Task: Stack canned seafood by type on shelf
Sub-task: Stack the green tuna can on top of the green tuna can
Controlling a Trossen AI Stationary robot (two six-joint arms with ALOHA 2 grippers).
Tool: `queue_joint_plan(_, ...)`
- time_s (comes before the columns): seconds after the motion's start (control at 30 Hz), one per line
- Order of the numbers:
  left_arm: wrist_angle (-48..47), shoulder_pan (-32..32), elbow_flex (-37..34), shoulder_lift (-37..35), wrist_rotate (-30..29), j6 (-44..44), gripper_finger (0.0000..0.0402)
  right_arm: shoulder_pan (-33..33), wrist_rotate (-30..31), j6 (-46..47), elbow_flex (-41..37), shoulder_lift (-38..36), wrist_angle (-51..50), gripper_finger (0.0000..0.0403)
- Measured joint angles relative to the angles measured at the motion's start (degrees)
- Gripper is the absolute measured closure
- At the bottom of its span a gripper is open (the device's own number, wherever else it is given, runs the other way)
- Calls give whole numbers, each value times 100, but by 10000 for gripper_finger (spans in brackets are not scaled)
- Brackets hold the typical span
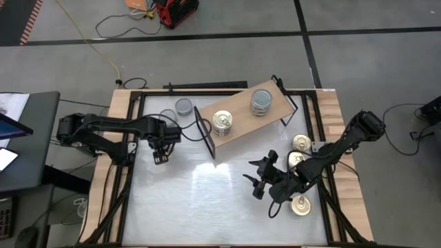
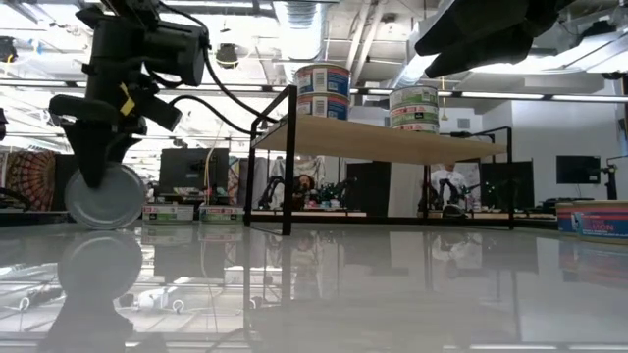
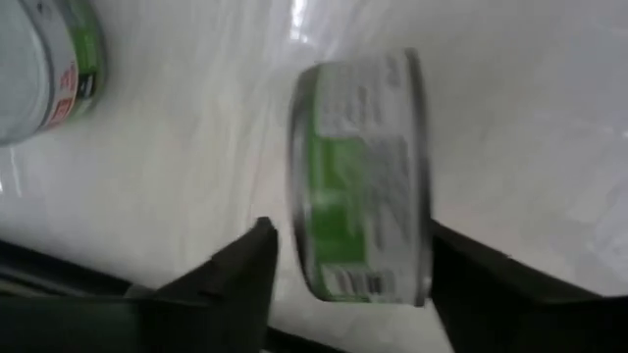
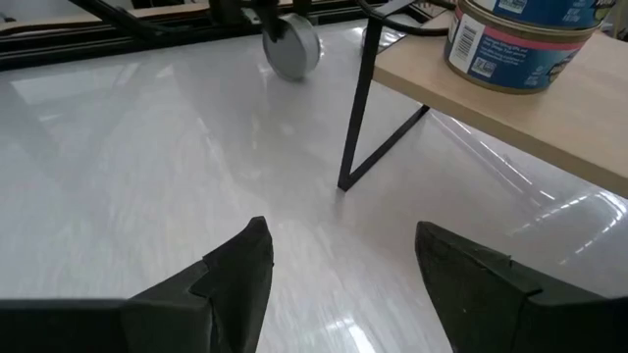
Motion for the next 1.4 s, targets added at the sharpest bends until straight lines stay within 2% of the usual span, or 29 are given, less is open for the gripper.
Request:
queue_joint_plan(0.1,119,-80,0,0,151,-3,269,0,0,2,0,0,0,127)
queue_joint_plan(0.13,161,-99,0,0,268,-55,274,0,2,2,0,0,1,127)
queue_joint_plan(0.27,174,-260,44,-25,789,-219,272,0,2,2,0,0,0,127)
queue_joint_plan(0.43,280,-795,262,-328,1518,-397,272,43,5,-41,0,0,-2,127)
queue_joint_plan(0.6,1279,-1624,380,-839,1991,-528,272,138,4,-92,-2,0,63,127)
queue_joint_plan(0.77,3029,-2402,376,-1103,1420,-604,272,82,7,-269,-2,28,552,127)
queue_joint_plan(0.93,4184,-2872,365,-1000,134,-22,265,-35,15,-482,-7,39,910,127)
queue_joint_plan(1.0,4780,-2894,365,-873,-176,300,263,-39,8,-627,-7,41,1035,127)
queue_joint_plan(1.17,6120,-2711,365,-425,-310,823,261,9,-5,-987,-7,39,1586,127)
queue_joint_plan(1.27,6562,-2607,365,-138,-307,1112,261,-40,-50,-1536,2,37,2064,127)
queue_joint_plan(1.4,7077,-2546,365,155,-365,1390,262,-123,-412,-1948,-2,42,2291,127)
